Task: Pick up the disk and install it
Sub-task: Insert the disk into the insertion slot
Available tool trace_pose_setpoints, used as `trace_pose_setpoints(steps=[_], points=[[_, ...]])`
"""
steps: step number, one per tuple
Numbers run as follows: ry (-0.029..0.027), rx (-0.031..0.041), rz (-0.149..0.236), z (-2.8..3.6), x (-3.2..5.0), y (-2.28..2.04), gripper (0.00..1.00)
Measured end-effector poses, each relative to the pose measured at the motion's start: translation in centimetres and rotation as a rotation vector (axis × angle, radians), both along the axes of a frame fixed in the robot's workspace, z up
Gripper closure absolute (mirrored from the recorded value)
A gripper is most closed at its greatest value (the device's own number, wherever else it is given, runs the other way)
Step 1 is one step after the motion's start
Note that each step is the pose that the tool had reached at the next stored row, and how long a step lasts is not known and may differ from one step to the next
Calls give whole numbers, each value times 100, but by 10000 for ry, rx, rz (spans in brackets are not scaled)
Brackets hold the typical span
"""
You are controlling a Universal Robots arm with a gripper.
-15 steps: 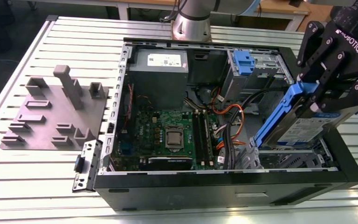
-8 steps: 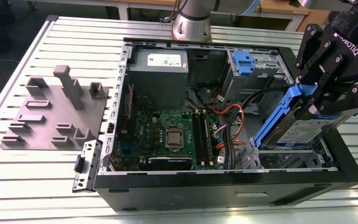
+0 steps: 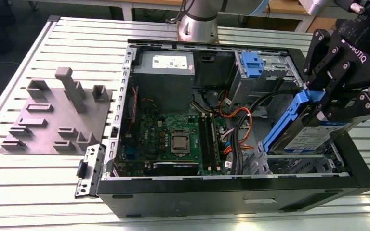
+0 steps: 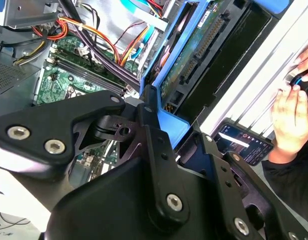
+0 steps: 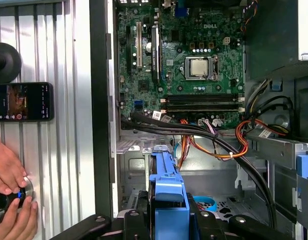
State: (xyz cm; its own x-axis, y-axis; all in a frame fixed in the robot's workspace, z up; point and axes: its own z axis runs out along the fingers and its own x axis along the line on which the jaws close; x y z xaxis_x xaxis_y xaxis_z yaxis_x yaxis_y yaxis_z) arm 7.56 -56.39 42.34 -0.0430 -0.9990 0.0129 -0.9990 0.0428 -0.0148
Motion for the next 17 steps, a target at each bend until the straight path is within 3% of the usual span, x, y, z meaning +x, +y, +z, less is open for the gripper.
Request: trace_pose_setpoints(steps=[17], points=[[0, -3, 0, -20, 0, -2, 62]])
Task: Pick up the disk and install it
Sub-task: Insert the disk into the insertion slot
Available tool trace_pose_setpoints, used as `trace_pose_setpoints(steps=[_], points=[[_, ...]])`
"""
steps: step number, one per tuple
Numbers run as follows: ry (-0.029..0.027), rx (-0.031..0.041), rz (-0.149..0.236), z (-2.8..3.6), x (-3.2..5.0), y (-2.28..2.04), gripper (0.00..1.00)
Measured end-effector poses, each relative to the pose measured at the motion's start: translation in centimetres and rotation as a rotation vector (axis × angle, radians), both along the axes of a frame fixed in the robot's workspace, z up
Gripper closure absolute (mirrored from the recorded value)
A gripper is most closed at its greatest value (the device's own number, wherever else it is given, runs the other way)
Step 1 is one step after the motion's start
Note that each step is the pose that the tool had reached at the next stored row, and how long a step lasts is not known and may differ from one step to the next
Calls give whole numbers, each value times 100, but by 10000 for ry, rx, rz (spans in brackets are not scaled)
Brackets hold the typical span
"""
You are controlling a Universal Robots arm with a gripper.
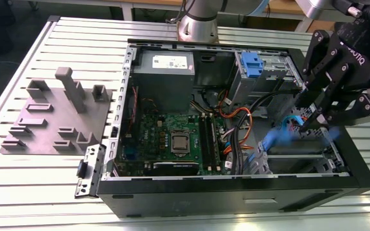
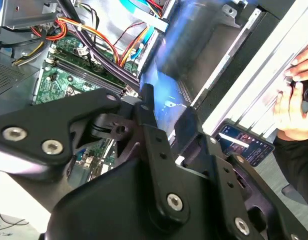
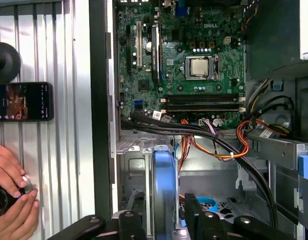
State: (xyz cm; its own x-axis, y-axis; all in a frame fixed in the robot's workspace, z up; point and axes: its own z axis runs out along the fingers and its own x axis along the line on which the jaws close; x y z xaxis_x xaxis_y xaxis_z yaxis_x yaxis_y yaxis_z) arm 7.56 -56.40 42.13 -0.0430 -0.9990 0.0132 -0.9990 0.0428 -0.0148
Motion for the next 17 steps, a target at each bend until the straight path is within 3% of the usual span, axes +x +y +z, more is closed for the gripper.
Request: trace_pose_setpoints(steps=[1, 13, 15, 17], points=[[1, 2, 0, -2, 0, 0, 56], [0, 13, 1, -199, 0, -3, 56], [0, 13, 1, -235, 0, -4, 57], [1, 12, 0, -272, 0, -4, 69]])
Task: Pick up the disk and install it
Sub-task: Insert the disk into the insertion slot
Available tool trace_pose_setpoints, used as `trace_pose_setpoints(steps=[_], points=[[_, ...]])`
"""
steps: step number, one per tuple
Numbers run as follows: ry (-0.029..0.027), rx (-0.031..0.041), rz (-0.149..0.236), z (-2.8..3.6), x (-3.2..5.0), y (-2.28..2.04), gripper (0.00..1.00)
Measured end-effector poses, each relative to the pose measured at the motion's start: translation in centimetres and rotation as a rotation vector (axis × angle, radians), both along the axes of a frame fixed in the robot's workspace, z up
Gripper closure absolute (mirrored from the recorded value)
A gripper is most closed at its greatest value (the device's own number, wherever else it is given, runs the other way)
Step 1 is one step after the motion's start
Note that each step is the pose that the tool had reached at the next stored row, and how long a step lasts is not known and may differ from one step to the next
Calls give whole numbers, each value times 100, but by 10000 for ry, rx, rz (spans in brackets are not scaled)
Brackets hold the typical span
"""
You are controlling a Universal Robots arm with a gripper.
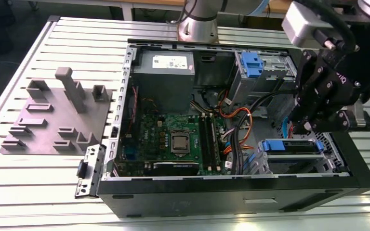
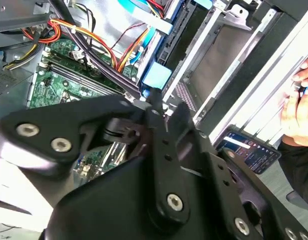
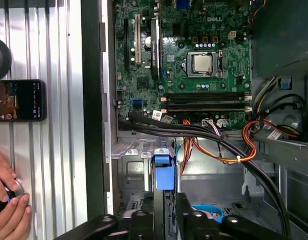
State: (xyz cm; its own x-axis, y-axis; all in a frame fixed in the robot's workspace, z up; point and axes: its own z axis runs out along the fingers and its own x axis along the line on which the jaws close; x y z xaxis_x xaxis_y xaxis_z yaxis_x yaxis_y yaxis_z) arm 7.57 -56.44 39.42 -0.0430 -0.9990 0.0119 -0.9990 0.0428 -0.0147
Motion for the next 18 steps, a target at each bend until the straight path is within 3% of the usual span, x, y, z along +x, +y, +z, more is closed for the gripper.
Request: trace_pose_setpoints(steps=[1, 3, 5, 7, 18], points=[[0, 0, 0, -18, 0, 0, 69], [0, 0, 0, -54, 0, 0, 81], [0, 0, 0, -90, 0, 0, 81], [-1, 1, 0, -127, 0, -1, 89], [0, 1, 0, -327, 0, -3, 89]])
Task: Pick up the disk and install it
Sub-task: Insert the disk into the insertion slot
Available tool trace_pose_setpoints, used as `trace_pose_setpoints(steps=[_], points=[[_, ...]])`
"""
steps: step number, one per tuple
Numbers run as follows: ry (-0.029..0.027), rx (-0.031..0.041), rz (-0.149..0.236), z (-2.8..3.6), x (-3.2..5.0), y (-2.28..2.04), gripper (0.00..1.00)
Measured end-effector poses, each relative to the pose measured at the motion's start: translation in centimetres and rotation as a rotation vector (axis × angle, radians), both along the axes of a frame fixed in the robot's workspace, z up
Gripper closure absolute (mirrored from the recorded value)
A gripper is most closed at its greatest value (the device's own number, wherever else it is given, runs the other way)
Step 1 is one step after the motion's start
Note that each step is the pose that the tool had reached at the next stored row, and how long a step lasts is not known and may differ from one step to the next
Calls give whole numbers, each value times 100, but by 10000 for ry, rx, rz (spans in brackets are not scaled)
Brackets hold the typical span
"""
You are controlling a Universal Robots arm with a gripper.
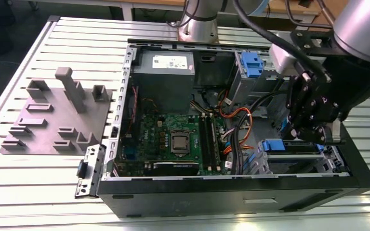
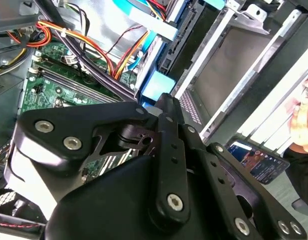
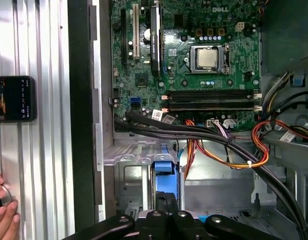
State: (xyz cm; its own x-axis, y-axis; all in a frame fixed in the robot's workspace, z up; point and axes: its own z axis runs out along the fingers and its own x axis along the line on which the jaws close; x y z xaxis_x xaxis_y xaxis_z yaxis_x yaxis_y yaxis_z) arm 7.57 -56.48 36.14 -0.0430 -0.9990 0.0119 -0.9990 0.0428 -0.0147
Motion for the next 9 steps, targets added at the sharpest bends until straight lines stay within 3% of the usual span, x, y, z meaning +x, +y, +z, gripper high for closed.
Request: trace_pose_setpoints(steps=[9], points=[[0, 4, 0, -54, 0, -1, 89]])
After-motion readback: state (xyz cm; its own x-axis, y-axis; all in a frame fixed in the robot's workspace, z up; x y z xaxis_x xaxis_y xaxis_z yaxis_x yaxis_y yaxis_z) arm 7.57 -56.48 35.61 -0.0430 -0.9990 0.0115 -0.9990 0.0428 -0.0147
